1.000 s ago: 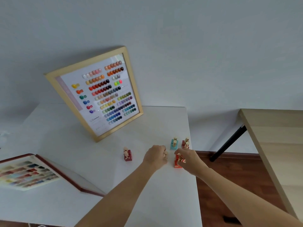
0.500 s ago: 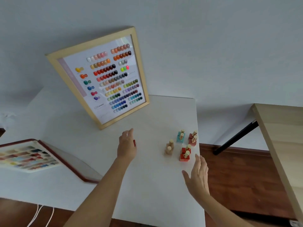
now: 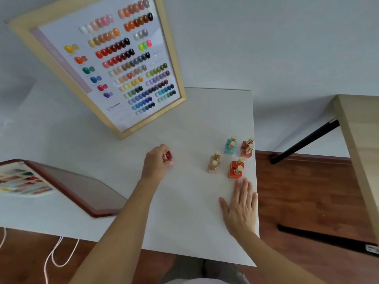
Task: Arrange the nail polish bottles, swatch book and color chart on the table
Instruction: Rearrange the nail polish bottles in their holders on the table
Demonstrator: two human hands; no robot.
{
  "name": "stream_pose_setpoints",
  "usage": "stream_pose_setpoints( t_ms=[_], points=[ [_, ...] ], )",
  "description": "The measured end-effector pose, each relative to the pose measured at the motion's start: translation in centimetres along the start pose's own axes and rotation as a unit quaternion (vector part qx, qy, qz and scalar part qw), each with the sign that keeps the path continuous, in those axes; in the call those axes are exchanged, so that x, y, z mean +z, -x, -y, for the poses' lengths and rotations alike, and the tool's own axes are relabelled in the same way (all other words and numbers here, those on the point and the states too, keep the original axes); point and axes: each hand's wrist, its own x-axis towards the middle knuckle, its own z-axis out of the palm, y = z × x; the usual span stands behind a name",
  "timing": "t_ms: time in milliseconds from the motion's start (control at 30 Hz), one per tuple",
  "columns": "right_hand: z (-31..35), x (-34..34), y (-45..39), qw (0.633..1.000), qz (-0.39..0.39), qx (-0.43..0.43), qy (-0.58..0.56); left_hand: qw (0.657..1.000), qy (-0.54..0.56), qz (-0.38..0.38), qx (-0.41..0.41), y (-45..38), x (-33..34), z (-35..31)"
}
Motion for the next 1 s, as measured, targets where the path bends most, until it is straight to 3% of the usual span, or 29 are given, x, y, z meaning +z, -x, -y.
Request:
stream_pose_setpoints(
  t_ms=[300, 533, 733, 900, 1000],
  points=[
    [0.0, -0.4, 0.2, 1.000, 0.005, -0.001, 0.009, 0.998, 0.022, 0.043, 0.039, -3.1, 0.9, -3.4],
    [0.0, -0.9, 0.2, 1.000, 0.010, -0.005, 0.010, 0.990, -0.074, 0.066, 0.103, -2.7, 0.4, -3.5],
    [0.2, -1.1, 0.3, 1.000, 0.009, -0.003, 0.011, 0.981, -0.093, 0.145, 0.084, -2.1, -0.7, -3.3],
    [0.2, -1.1, 0.3, 1.000, 0.007, -0.004, 0.014, 0.962, -0.052, 0.268, -0.007, -1.1, -1.2, -1.3],
    [0.2, -1.0, 0.3, 1.000, 0.005, -0.004, 0.013, 0.957, -0.048, 0.286, -0.009, 0.0, -0.6, -0.3]
  ],
)
